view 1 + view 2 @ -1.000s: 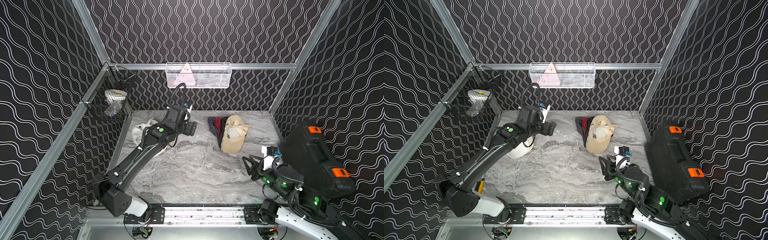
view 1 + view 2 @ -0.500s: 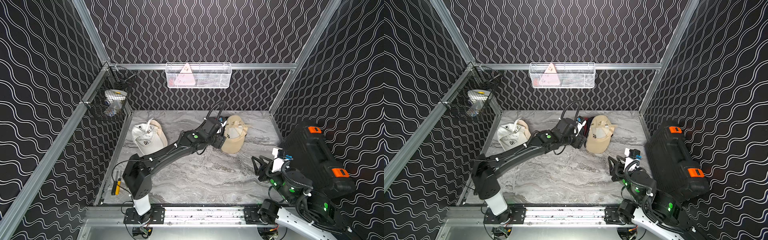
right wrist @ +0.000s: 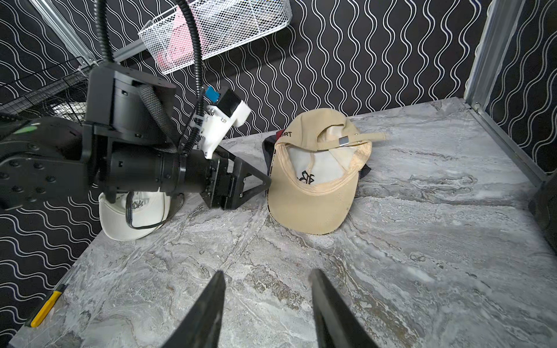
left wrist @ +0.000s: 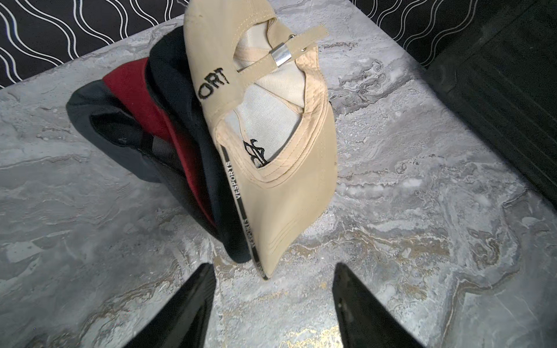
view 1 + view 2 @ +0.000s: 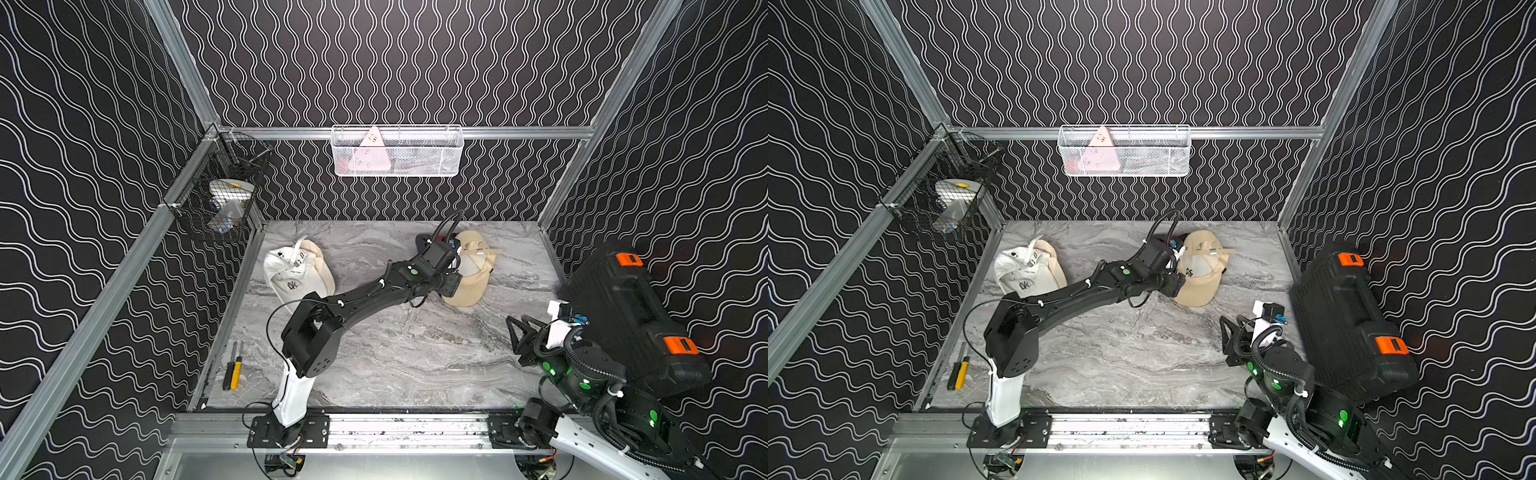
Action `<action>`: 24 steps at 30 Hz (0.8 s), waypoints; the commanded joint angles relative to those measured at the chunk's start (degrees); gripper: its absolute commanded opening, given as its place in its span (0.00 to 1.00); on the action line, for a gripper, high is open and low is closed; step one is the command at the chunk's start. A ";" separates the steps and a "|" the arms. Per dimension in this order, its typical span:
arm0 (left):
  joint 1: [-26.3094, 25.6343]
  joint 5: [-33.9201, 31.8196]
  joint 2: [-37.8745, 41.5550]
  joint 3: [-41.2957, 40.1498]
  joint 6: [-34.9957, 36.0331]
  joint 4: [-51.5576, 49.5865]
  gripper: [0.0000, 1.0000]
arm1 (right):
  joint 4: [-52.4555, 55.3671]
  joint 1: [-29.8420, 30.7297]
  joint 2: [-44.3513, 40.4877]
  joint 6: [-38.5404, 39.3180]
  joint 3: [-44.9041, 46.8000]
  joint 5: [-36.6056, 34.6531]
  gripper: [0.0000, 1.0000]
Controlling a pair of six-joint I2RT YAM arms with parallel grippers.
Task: Open the adjustable buckle of the baseball cap
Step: Pick up the baseball cap.
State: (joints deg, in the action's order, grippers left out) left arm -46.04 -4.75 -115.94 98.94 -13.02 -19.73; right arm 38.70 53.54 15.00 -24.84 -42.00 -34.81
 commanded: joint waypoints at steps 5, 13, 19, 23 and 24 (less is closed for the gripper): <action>0.51 -2.74 -4.25 5.36 -1.57 -0.97 0.66 | 0.85 -0.01 -0.98 -1.79 0.38 -0.17 0.48; 2.69 -2.69 -4.60 4.82 -4.17 0.26 0.63 | 0.41 -0.01 -0.94 -1.77 0.69 0.30 0.48; 2.80 -1.33 -5.73 5.74 -4.72 0.57 0.57 | 0.16 -0.01 -1.07 -1.75 0.89 0.18 0.48; 2.71 -1.88 -5.07 5.19 -5.60 1.39 0.55 | 0.23 -0.01 -1.31 -1.79 1.01 0.09 0.48; 2.64 -2.06 -4.46 4.71 -5.84 1.94 0.54 | 0.19 -0.01 -1.39 -1.87 1.04 0.01 0.48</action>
State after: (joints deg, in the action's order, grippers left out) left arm -43.24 -6.33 -121.54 103.94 -17.12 -19.99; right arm 39.29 53.54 13.91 -25.93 -41.04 -34.37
